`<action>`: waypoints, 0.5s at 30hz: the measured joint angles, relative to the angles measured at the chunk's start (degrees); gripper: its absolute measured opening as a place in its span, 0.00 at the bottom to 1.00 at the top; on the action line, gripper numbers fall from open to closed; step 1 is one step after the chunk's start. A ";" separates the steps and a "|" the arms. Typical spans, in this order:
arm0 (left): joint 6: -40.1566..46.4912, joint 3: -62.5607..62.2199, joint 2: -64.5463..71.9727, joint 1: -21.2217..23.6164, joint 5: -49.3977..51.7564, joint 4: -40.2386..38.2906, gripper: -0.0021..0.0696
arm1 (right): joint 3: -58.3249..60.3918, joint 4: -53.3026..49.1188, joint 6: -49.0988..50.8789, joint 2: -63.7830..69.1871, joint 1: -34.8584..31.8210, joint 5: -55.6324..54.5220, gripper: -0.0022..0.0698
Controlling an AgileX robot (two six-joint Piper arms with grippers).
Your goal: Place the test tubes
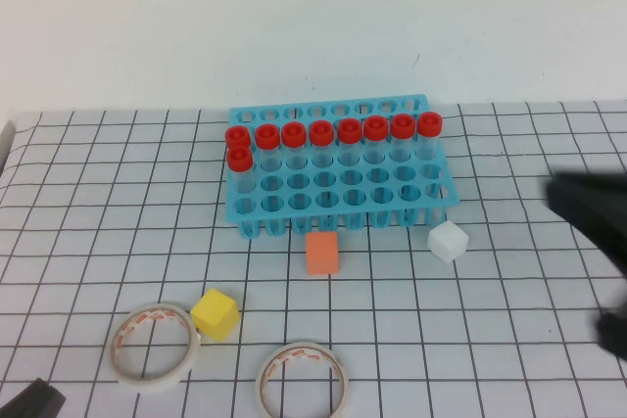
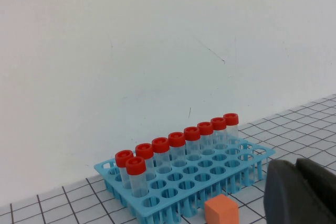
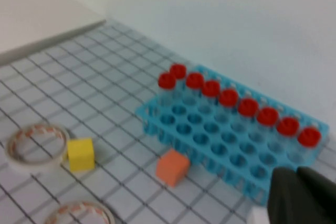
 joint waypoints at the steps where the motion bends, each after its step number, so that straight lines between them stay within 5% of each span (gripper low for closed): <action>1: 0.00 0.00 0.00 0.00 0.00 0.00 0.03 | 1.43 0.00 0.00 -2.04 0.00 1.19 0.03; 10: 0.42 0.00 0.00 0.00 0.00 0.00 0.03 | 13.89 0.68 1.86 -20.30 0.00 9.42 0.03; 15: 0.42 0.00 0.00 0.00 0.00 0.00 0.03 | 24.52 9.71 2.11 -28.42 -3.73 9.36 0.03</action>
